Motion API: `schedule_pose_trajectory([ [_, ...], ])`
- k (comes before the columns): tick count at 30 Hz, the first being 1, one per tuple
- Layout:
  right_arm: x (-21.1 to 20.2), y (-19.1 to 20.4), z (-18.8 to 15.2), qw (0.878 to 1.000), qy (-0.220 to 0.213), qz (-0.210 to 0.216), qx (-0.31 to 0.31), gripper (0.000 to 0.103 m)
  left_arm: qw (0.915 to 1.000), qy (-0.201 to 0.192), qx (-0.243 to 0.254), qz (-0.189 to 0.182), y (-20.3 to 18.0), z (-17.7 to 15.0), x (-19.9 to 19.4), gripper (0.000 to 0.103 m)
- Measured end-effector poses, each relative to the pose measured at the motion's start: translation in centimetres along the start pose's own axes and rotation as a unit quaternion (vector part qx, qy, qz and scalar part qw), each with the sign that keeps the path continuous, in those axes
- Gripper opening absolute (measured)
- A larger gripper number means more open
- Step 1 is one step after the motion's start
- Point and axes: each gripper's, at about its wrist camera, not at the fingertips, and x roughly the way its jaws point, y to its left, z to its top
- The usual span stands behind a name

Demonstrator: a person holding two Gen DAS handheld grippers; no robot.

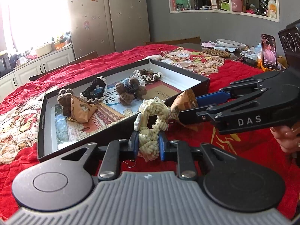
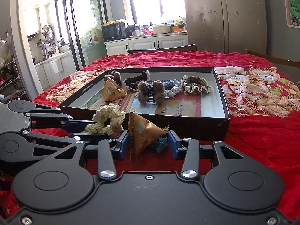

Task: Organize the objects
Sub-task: 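Reach the left gripper to the cream rope scrunchie while the right reaches a brown paper packet, then close the left gripper on the rope scrunchie while the right closes on the paper packet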

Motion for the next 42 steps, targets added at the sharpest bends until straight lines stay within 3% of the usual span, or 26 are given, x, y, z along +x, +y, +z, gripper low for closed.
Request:
schedule_pose_trajectory([
  [14,-2.9,-0.4,1.2,0.999,-0.037,0.009,0.008,0.042,0.9994,-0.024,-0.023,-0.004,0.8,1.5,-2.2,0.025],
  [25,-3.8,-1.8,3.5,0.997,-0.073,-0.021,0.006,0.042,0.9960,-0.052,-0.067,0.028,4.0,3.6,-2.9,0.025],
  [32,-2.0,-3.1,5.9,0.995,-0.082,-0.051,0.008,0.042,0.9934,-0.052,-0.090,0.050,6.1,4.9,-1.0,0.025],
  [42,3.6,-4.4,7.2,0.995,-0.062,-0.070,0.019,0.042,0.9924,-0.034,-0.101,0.060,7.6,5.9,3.3,0.025],
])
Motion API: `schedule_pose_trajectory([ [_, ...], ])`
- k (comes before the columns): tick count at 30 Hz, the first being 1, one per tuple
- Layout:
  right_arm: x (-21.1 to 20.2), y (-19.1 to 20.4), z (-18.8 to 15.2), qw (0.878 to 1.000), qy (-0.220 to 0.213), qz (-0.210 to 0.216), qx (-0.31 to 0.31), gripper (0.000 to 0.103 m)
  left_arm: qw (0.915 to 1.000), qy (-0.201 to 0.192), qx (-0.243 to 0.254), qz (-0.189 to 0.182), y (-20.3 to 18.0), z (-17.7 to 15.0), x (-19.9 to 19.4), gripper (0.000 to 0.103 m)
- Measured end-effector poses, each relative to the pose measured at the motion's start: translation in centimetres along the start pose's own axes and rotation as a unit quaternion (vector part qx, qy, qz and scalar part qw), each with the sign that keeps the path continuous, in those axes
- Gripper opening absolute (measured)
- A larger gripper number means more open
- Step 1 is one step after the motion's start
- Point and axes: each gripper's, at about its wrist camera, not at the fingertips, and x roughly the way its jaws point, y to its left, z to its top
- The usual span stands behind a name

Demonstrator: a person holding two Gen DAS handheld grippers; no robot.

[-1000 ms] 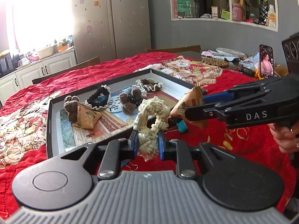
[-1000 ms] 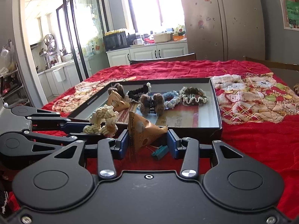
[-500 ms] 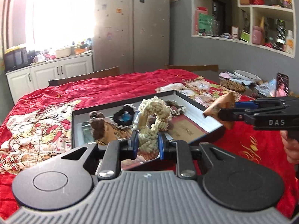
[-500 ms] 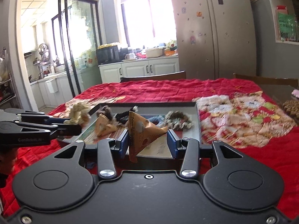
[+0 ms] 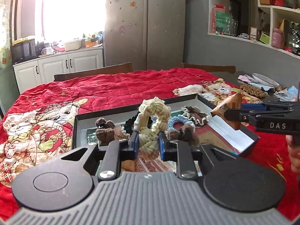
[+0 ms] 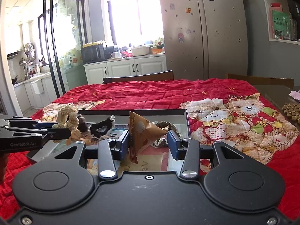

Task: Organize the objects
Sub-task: 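Close the left gripper on the rope scrunchie while the right closes on the paper packet, then lower the rope scrunchie and paper packet into the box and open both grippers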

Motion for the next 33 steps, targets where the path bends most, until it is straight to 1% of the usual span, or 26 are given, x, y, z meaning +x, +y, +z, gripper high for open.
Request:
schedule_pose_trajectory([
  [13,4.8,-0.2,0.3,1.000,0.010,-0.019,0.012,0.042,0.9999,0.013,-0.010,0.004,-0.1,0.7,3.6,0.025],
  [23,6.6,-0.3,-0.1,0.999,0.016,-0.028,0.005,0.042,0.9998,0.017,-0.001,0.009,-1.1,0.9,5.4,0.025],
  [33,7.8,-0.3,-0.5,0.999,0.026,-0.025,0.002,0.042,0.9994,0.033,0.009,0.011,-1.4,0.4,6.7,0.025],
])
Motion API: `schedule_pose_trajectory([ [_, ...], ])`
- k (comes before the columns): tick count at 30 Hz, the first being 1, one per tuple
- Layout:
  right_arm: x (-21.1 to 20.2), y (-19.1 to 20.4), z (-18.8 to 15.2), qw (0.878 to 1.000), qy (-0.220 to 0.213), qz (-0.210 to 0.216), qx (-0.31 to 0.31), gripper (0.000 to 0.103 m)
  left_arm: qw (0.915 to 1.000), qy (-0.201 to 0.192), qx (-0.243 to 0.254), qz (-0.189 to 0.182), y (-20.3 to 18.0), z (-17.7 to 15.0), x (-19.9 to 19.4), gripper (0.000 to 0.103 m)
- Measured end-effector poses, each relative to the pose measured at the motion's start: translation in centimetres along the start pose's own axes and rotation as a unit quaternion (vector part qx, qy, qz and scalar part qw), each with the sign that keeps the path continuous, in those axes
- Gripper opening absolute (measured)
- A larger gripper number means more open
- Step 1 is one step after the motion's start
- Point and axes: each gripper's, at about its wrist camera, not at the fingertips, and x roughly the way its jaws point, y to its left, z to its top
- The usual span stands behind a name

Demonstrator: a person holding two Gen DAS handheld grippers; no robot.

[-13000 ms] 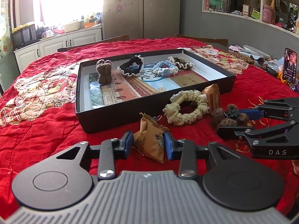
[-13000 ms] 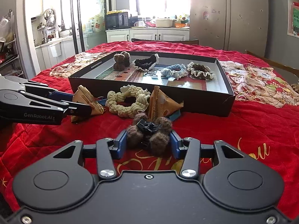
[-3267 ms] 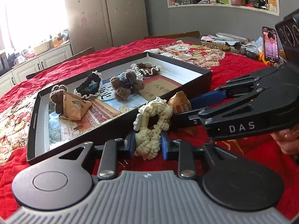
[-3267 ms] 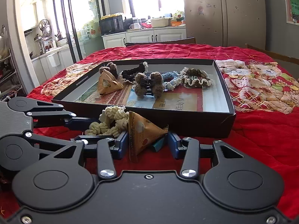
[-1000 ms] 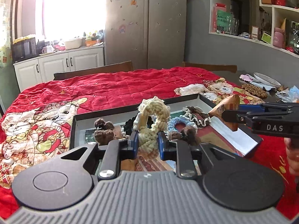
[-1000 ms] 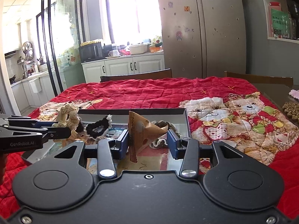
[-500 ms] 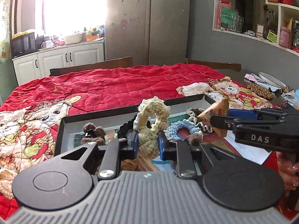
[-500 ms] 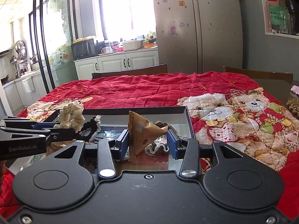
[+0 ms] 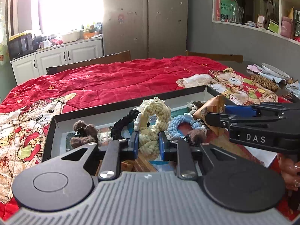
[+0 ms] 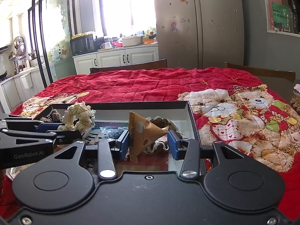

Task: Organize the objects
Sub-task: 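Lower the rope scrunchie and paper packet into the box and open both grippers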

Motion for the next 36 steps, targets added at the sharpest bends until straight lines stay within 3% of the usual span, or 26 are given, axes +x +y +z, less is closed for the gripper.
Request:
schedule_pose_trajectory([
  [26,0.2,0.9,-0.2,1.000,0.010,-0.004,-0.027,0.042,0.9997,0.020,0.012,0.004,-0.5,-0.7,1.2,0.027],
  [31,0.4,0.9,-0.2,1.000,0.016,-0.003,-0.024,0.043,0.9998,0.018,0.011,0.006,-0.5,-0.7,1.1,0.032],
  [36,0.4,0.9,-0.2,0.999,0.018,-0.004,-0.025,0.043,0.9997,0.012,0.014,0.013,-0.6,-0.6,0.9,0.046],
])
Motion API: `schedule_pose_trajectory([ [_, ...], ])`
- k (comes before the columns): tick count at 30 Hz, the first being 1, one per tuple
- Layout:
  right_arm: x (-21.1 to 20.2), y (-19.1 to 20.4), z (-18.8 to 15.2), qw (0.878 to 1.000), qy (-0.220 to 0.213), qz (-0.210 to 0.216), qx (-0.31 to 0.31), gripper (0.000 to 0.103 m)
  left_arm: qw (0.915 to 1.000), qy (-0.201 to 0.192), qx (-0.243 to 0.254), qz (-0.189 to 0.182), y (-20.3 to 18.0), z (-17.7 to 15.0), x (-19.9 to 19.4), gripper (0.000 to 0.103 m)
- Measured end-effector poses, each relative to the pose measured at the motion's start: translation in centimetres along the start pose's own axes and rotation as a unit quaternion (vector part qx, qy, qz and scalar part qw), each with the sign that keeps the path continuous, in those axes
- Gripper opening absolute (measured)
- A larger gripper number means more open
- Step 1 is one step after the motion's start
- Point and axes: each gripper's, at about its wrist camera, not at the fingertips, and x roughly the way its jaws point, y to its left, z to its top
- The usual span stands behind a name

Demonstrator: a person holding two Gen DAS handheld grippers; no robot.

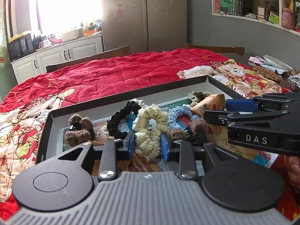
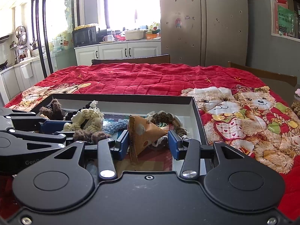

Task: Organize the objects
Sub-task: 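Lower the rope scrunchie and paper packet into the box and open both grippers, then withdraw both grippers from the box back toward the quilt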

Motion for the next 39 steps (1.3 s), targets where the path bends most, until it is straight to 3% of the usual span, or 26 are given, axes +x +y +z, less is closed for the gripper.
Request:
schedule_pose_trajectory([
  [13,0.1,0.0,-0.1,1.000,0.003,0.000,-0.002,0.045,0.9999,-0.009,-0.005,0.005,0.1,-0.1,-0.4,0.056],
  [27,-0.5,0.1,0.1,1.000,-0.010,-0.003,-0.008,0.063,0.9998,-0.020,-0.004,0.009,0.1,-0.1,-1.0,0.063],
  [39,-1.3,0.1,0.3,0.999,-0.033,-0.006,-0.008,0.068,0.9993,-0.033,0.007,0.018,-0.3,0.0,-1.7,0.067],
])
